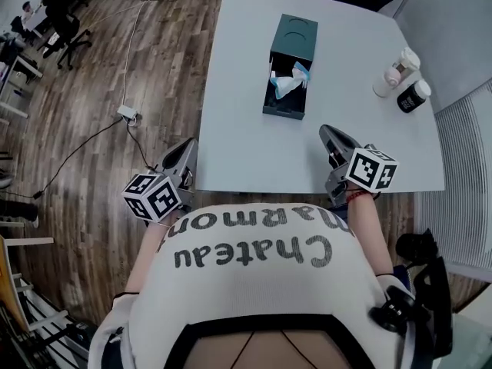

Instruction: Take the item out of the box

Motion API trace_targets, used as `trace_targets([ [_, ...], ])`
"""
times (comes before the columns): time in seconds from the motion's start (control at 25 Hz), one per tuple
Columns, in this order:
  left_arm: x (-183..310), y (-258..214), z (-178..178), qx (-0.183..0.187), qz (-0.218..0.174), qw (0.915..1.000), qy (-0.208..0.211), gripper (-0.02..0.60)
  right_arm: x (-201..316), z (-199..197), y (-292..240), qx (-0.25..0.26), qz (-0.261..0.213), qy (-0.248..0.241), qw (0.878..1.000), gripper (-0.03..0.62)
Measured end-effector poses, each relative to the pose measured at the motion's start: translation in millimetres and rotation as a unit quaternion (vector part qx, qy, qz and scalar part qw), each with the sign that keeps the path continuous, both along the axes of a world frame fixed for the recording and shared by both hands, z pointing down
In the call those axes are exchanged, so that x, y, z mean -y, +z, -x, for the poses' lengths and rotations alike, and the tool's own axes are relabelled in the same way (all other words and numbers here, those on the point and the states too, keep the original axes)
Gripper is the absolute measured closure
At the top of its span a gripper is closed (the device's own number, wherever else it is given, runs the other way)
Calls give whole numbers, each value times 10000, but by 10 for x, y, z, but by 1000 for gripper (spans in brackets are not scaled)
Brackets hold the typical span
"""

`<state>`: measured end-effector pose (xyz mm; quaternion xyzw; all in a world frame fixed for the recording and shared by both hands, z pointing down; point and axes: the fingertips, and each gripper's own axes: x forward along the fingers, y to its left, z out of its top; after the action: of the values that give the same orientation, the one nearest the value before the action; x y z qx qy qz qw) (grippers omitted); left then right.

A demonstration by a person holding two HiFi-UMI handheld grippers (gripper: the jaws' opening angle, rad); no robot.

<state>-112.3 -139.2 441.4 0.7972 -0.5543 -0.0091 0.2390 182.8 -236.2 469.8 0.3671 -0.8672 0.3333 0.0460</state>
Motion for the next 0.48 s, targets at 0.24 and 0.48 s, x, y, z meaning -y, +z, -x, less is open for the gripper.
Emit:
trace_targets([
  [0.24, 69, 36, 17, 48, 119, 9999, -58, 591, 222, 129, 26, 44, 35, -109, 9999, 594],
  [0.48, 131, 81, 49, 76, 334, 9994, -59, 591, 329, 272, 117, 12, 179, -180, 9997, 594],
])
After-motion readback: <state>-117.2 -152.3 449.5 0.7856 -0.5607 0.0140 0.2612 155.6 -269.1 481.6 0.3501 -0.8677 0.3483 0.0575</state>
